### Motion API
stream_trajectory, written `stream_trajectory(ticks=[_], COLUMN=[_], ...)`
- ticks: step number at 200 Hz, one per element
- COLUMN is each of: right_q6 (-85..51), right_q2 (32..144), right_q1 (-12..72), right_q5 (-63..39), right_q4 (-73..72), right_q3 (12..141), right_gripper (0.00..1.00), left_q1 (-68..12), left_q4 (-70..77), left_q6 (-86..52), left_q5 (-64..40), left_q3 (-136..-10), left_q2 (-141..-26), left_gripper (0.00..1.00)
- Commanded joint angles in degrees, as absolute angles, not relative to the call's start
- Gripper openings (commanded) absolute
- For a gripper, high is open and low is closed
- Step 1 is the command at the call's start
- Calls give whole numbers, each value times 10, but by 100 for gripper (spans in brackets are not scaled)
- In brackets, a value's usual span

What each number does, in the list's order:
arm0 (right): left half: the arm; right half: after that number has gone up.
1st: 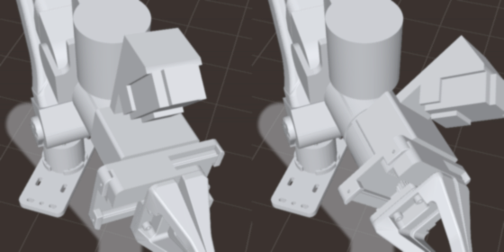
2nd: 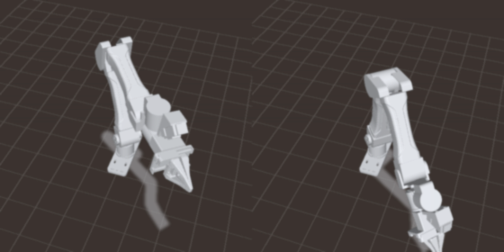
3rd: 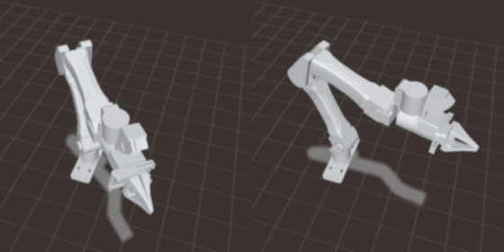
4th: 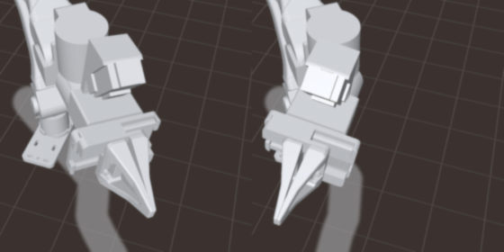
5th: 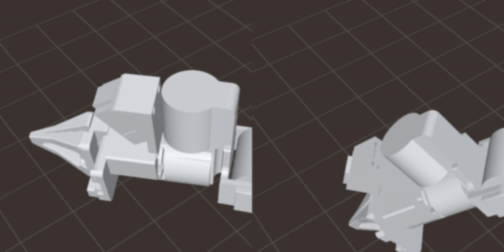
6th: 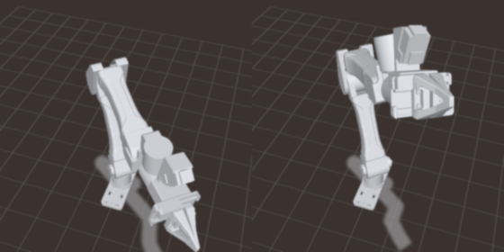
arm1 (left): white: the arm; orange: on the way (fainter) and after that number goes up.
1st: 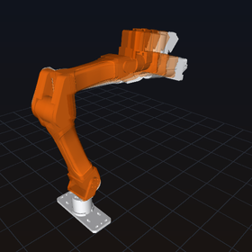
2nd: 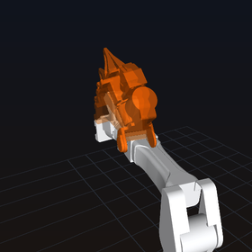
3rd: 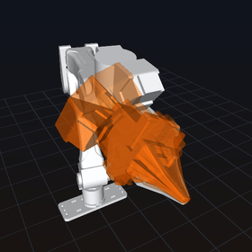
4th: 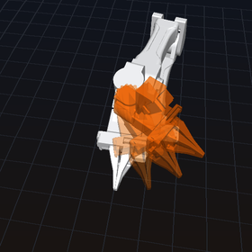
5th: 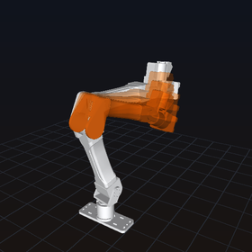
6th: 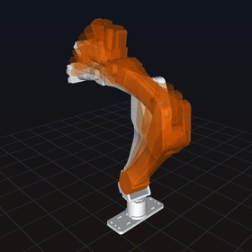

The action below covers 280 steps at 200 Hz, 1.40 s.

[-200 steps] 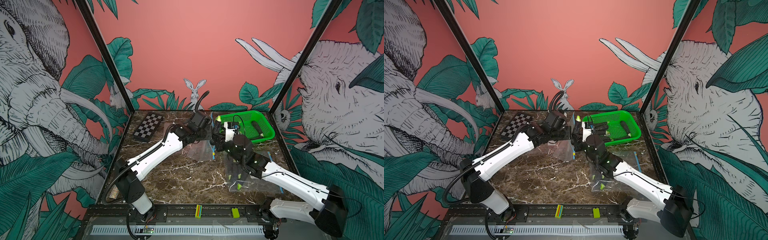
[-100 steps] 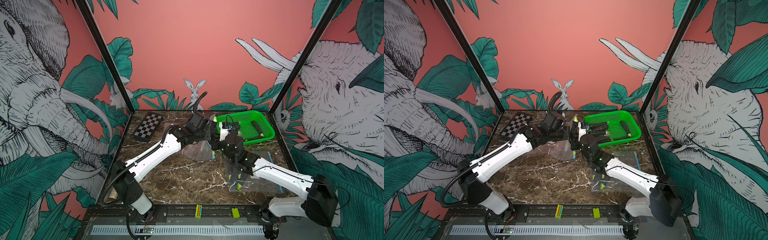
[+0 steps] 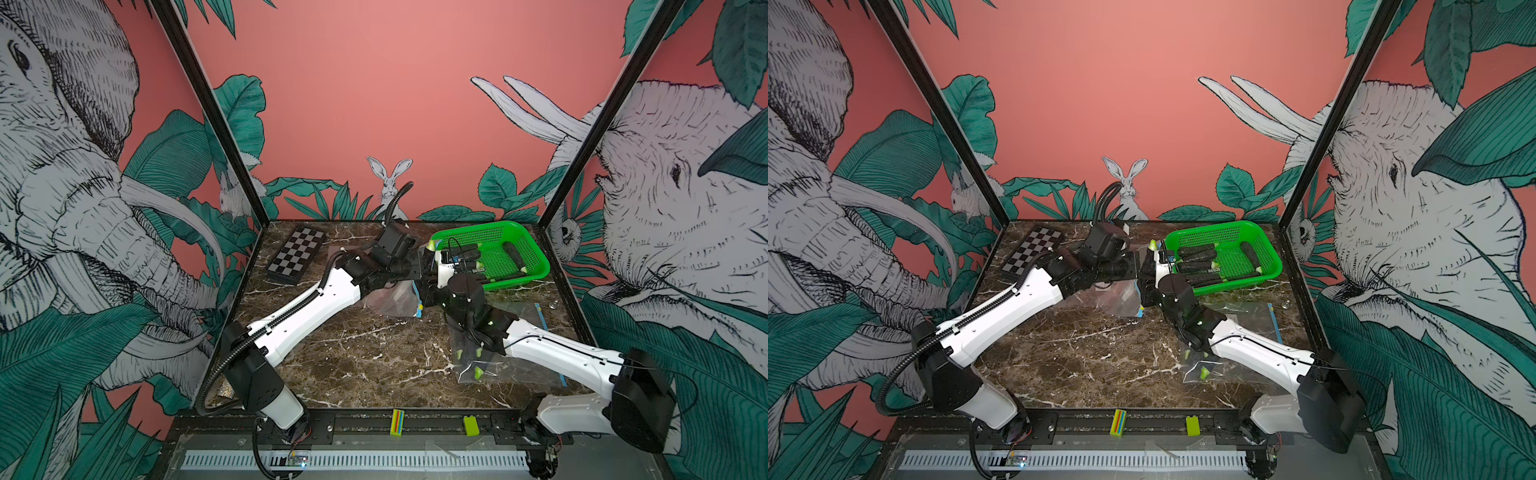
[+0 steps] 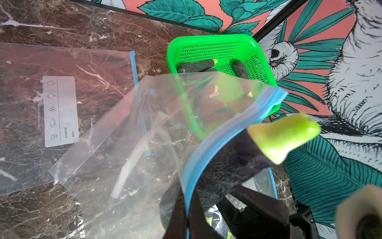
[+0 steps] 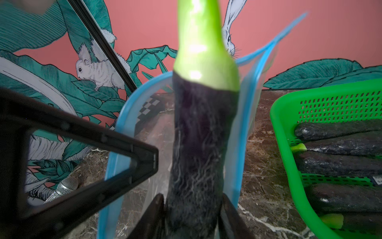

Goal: Place the eggplant in a zip-top bag and seal the zipper
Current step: Place the eggplant in the zipper food storage bag.

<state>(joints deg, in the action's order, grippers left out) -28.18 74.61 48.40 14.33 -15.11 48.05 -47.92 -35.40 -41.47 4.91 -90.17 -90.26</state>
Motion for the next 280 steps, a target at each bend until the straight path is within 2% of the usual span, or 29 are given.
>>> stream_trajectory(ticks=[1, 16, 36, 48, 74, 116, 212, 256, 270, 280], right_q6=[-276, -278, -280, -282, -288, -310, -314, -307, -306, -302], right_q2=[720, 709, 704, 700, 693, 715, 772, 747, 731, 725], right_q1=[489, 489, 488, 488, 483, 477, 490, 493, 492, 492], right_q5=[146, 147, 141, 139, 135, 153, 156, 157, 156, 145], right_q4=[-142, -134, -122, -120, -125, -143, -195, -178, -168, -144], right_q3=[490, 493, 503, 508, 517, 527, 495, 488, 487, 499], right_gripper=[47, 45, 26, 19, 14, 12, 15, 24, 31, 42], left_q1=[-481, -481, -480, -480, -480, -481, -481, -480, -480, -481], left_q4=[-346, -346, -343, -342, -339, -320, -313, -317, -316, -317], left_q6=[-413, -412, -413, -414, -417, -429, -429, -424, -424, -425], left_q5=[52, 52, 47, 44, 43, 41, 45, 53, 53, 53], left_q3=[-904, -904, -906, -906, -900, -886, -879, -882, -881, -880], left_q2=[-884, -884, -887, -888, -886, -878, -866, -867, -866, -866], left_gripper=[0, 0, 0, 0, 0, 0, 0, 0, 0, 0])
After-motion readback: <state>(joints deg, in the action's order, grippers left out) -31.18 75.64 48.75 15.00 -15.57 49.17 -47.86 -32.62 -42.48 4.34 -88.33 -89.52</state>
